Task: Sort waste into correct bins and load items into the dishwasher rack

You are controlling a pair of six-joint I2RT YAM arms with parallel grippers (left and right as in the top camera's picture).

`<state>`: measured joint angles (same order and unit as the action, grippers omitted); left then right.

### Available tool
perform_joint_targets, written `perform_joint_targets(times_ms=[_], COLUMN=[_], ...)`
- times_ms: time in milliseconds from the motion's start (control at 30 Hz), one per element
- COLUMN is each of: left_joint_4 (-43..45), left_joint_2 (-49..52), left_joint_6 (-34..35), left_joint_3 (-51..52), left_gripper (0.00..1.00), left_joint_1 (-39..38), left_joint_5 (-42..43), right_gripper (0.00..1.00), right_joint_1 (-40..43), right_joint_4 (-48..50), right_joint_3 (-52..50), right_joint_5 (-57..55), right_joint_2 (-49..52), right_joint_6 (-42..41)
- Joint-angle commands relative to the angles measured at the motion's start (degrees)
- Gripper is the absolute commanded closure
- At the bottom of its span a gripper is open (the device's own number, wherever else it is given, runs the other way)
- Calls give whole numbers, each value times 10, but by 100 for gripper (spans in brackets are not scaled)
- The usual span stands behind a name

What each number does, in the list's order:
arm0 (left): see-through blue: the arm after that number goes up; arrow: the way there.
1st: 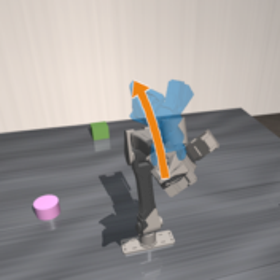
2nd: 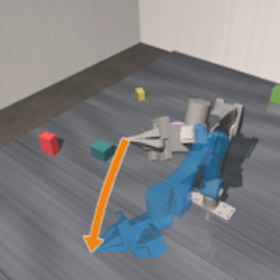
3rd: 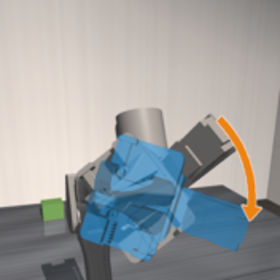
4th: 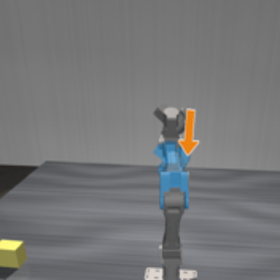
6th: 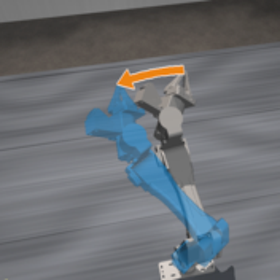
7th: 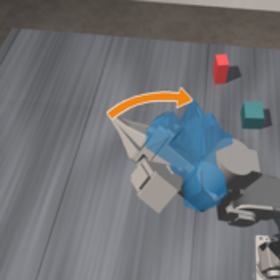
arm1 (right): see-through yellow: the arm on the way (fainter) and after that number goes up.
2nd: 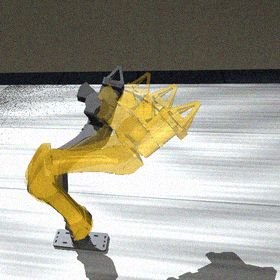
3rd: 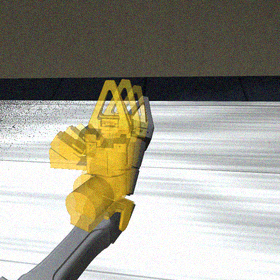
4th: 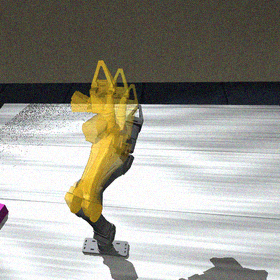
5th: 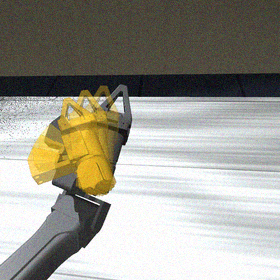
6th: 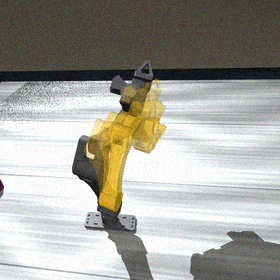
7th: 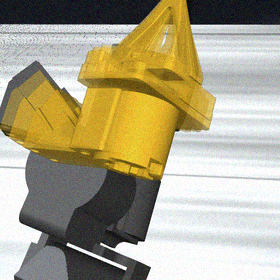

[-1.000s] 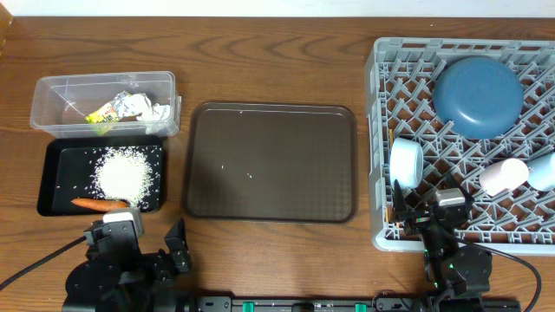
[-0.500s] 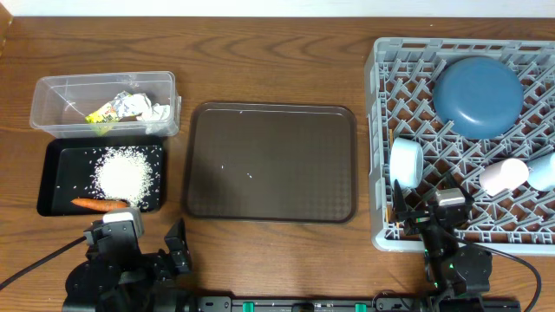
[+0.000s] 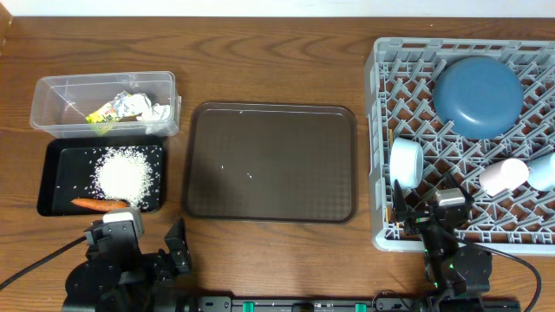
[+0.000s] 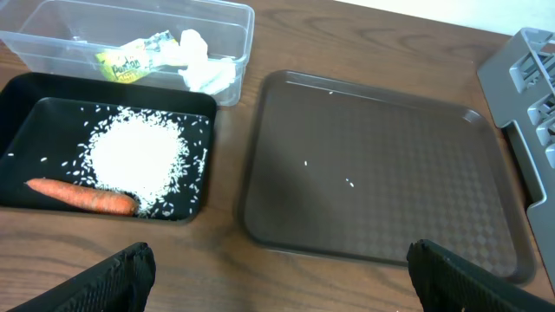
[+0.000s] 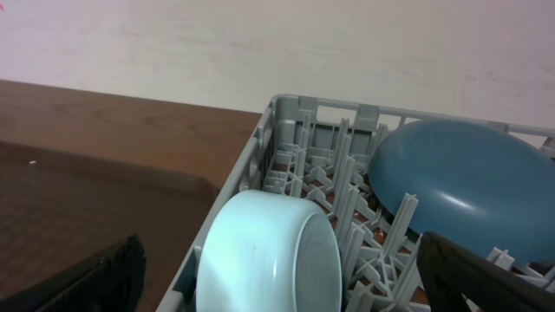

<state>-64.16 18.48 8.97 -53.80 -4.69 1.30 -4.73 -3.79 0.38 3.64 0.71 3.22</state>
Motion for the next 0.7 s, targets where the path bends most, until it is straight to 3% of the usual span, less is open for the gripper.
perform_joint_targets(times_ms=[0,667], left_joint_4=[0,1], left_joint_2=[-3,-3], left_joint_6=[1,1], left_joint_3=[0,0], left_gripper=[5,5], left_joint_1=[1,1], left_joint_5=[-1,-3], right_gripper=[1,1], right_joint_1=[11,11], right_joint_4=[-2,-2], right_joint_3=[-1,-1], right_joint_5=[7,7], right_joint_2=[-4,-4], right_joint_6=[7,7])
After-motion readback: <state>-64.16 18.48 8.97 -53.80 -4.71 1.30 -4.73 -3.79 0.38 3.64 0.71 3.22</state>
